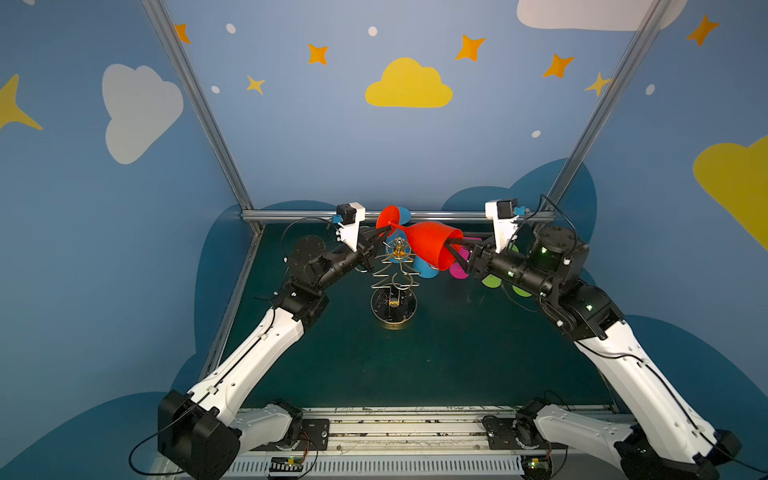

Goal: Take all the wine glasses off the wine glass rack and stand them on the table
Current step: 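Open the left gripper and withdraw it while the right gripper holds the red glass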

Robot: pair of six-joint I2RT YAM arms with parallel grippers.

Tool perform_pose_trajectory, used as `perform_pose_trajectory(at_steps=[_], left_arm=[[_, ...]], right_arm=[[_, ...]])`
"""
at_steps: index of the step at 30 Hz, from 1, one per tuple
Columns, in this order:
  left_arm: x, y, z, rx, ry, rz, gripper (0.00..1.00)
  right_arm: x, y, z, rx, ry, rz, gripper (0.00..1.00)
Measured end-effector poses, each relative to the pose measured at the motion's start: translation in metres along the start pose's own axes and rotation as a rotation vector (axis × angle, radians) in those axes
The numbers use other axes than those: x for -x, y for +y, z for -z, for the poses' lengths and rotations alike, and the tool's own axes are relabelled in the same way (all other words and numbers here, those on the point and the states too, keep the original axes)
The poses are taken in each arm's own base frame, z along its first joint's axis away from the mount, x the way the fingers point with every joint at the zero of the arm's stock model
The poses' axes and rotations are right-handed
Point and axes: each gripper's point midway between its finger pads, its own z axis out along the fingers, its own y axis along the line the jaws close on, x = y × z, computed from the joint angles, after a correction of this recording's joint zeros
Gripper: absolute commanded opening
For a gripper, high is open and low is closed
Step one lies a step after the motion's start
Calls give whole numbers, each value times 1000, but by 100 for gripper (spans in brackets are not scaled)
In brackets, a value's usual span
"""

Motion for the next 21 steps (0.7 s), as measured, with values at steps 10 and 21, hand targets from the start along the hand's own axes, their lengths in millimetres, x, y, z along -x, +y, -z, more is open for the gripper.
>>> perform_pose_trajectory(at_steps=[10, 21], left_arm=[[0, 0, 1, 0, -11, -16, 30], [18, 8, 18, 80, -59, -31, 91]], right_arm=[[-1, -4, -8, 2, 5, -15, 0], [29, -2, 50, -103, -107, 69, 0]])
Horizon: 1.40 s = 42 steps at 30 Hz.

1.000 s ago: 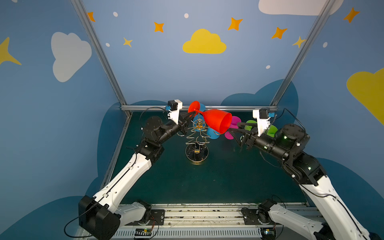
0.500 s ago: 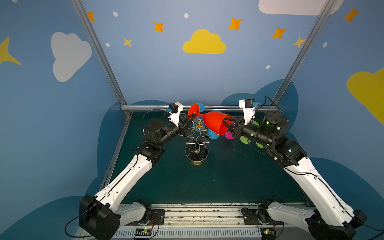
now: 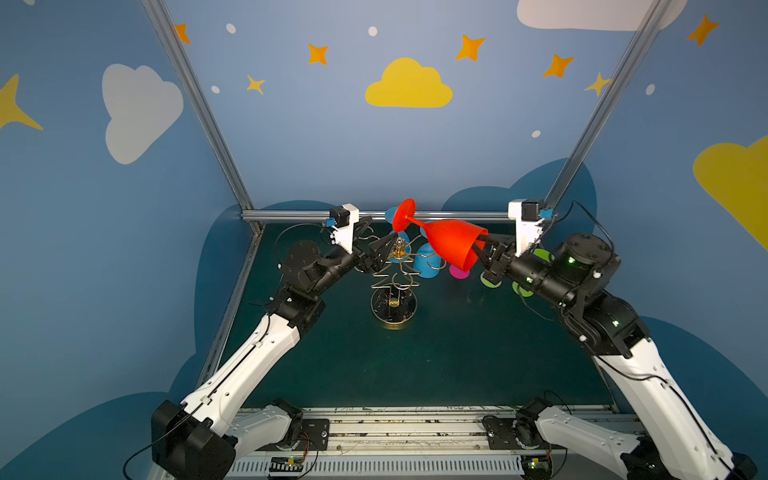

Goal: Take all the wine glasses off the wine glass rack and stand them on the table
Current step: 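Open the left gripper and withdraw it while the right gripper holds the red glass, then set the red glass upright beside the magenta glass with the right gripper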

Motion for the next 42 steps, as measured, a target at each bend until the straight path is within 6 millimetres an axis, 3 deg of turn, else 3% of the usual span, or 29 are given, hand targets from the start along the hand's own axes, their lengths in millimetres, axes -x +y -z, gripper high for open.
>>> perform_pose_trajectory(at_steps=[4, 9, 12, 16, 19, 22, 30, 42], left_arm=[[12, 34, 22, 126, -28, 5, 93], [15, 77, 58, 282, -41, 10, 94], [5, 100, 81, 368, -40, 17, 94], [-25, 126, 103, 459, -7, 48, 94], [-44, 134, 111, 492, 21, 70, 94], [-52, 136, 116, 507, 32, 76, 94], [-34, 130, 130, 541, -26, 32, 95], [-35, 136, 134, 576, -20, 19, 95]], right_arm=[[10, -16, 40, -136, -19, 60, 0], [7, -31, 98, -297, 14, 115, 0], [-3, -44, 123, -392, 66, 130, 0], [-39, -67, 133, -508, 215, 138, 0], [-71, -83, 127, -567, 353, 144, 0], [-100, -100, 110, -610, 487, 148, 0], [-178, -164, 57, -675, 806, 31, 0], [-237, -230, 7, -699, 992, -76, 0]])
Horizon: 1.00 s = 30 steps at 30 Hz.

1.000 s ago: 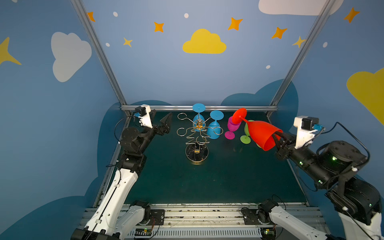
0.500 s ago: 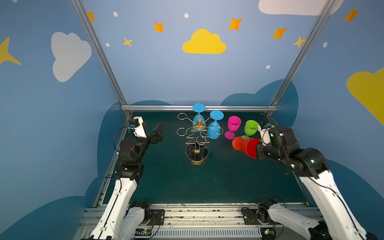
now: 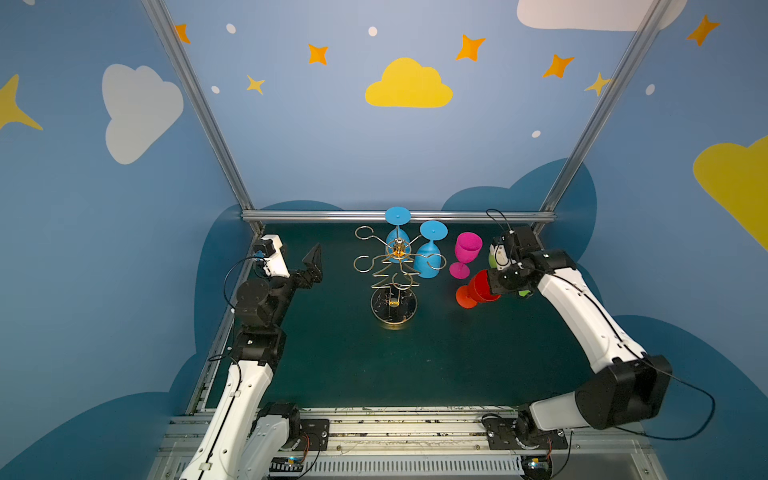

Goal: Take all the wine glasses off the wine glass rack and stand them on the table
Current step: 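Set the red glass upright beside the magenta glass with the right gripper, then open the right gripper and raise it off the red glass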

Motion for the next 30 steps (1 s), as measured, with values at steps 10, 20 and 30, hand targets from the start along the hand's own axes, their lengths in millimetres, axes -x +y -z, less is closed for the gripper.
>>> perform_pose_trajectory(at_steps=[10, 20, 30], left_arm=[[0, 1, 0, 4, 0, 0, 95], [0, 2, 0, 8, 0, 0, 95], [-1, 2, 0, 10, 0, 0, 96]], right_arm=[[37, 2, -43, -14, 133, -21, 0], [38, 8, -67, 10, 204, -70, 20], [55, 19, -54, 94, 154, -97, 37]])
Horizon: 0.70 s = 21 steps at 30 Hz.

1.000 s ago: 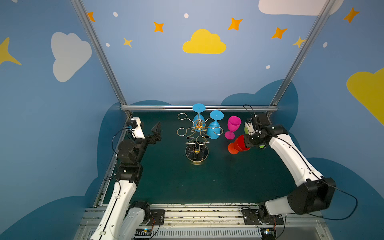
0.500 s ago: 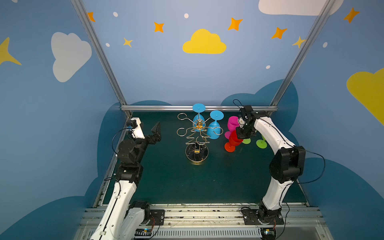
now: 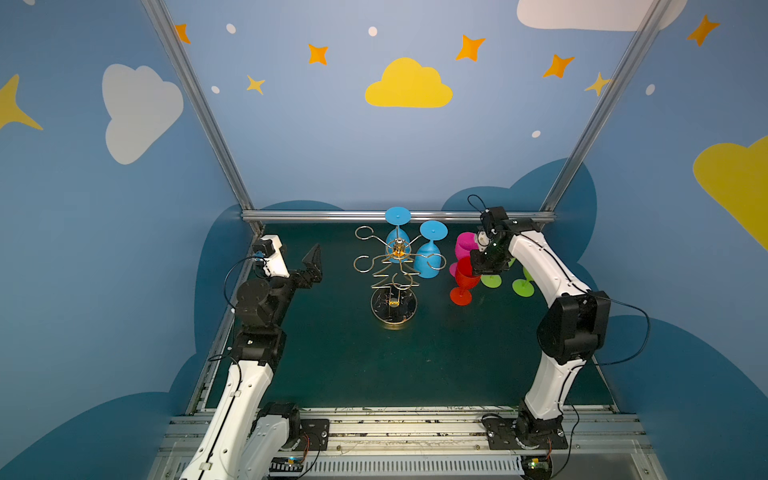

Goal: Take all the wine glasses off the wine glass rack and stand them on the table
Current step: 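Open the right gripper and raise it off the red glass, then move the open right gripper toward the blue glass hanging on the rack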

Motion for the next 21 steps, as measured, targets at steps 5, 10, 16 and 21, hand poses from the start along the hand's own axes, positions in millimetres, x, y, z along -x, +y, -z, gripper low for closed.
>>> perform_pose_trajectory(at_steps=[5, 10, 16, 21], left_arm=[[0, 1, 0, 6, -2, 0, 96], [1, 2, 0, 13, -3, 0, 96], [1, 3, 0, 17, -4, 0, 96], [2, 3, 1, 18, -7, -1, 96]], right_arm=[[5, -2, 26, 43, -62, -32, 38], [10, 2, 82, 142, -211, -68, 38], [3, 33, 147, 439, -516, -123, 48], [13, 57, 165, 663, -622, -179, 50]])
